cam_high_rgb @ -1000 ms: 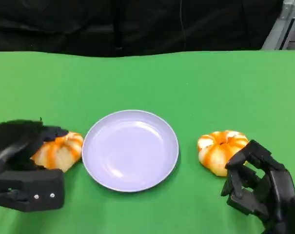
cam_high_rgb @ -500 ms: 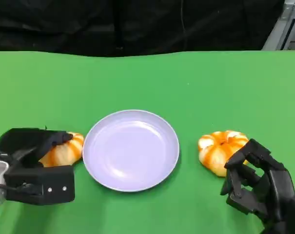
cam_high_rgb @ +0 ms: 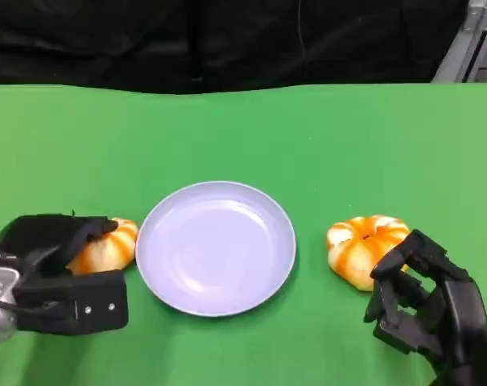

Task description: Grasp the bread from the table and place it into the plate.

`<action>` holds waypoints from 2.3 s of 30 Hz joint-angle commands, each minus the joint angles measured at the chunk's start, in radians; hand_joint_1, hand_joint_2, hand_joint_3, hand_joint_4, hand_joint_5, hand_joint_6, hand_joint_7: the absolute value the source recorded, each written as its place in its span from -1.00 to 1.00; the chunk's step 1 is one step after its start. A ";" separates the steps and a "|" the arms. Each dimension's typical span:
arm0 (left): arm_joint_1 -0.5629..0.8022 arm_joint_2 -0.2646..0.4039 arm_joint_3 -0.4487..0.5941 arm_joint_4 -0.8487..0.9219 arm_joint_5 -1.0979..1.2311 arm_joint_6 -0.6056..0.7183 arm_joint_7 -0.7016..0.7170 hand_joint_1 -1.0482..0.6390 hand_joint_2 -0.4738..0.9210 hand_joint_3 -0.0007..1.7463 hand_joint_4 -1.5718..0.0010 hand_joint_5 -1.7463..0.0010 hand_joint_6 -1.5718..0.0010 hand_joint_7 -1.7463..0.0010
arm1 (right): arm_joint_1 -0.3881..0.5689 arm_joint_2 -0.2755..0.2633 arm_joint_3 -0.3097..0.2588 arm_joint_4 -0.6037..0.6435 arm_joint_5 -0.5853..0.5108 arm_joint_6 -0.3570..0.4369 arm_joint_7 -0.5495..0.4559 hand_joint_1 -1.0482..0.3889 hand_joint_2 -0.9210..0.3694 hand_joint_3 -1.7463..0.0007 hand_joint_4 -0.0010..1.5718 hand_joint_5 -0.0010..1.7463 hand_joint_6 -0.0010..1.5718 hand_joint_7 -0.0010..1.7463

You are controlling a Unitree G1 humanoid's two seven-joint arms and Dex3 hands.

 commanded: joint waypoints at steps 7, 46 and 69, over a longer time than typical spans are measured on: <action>0.048 -0.033 0.031 0.044 -0.106 -0.027 0.034 0.19 1.00 -0.82 -0.43 0.80 -0.25 0.87 | 0.011 -0.015 -0.007 -0.033 0.004 0.030 -0.005 0.28 -0.51 -0.31 0.04 1.00 -0.23 0.88; 0.048 -0.056 0.115 -0.351 -0.197 -0.069 -0.032 0.26 0.94 -0.54 0.19 -1.00 0.15 -0.70 | 0.008 -0.017 -0.009 -0.017 0.009 0.005 0.005 0.25 -0.51 -0.32 0.05 1.00 -0.22 0.87; -0.046 -0.176 -0.028 -0.211 -0.112 -0.088 -0.130 0.05 1.00 -0.59 0.13 0.31 -0.03 0.62 | 0.013 0.003 -0.002 -0.022 0.008 -0.007 -0.014 0.25 -0.49 -0.32 0.07 1.00 -0.21 0.87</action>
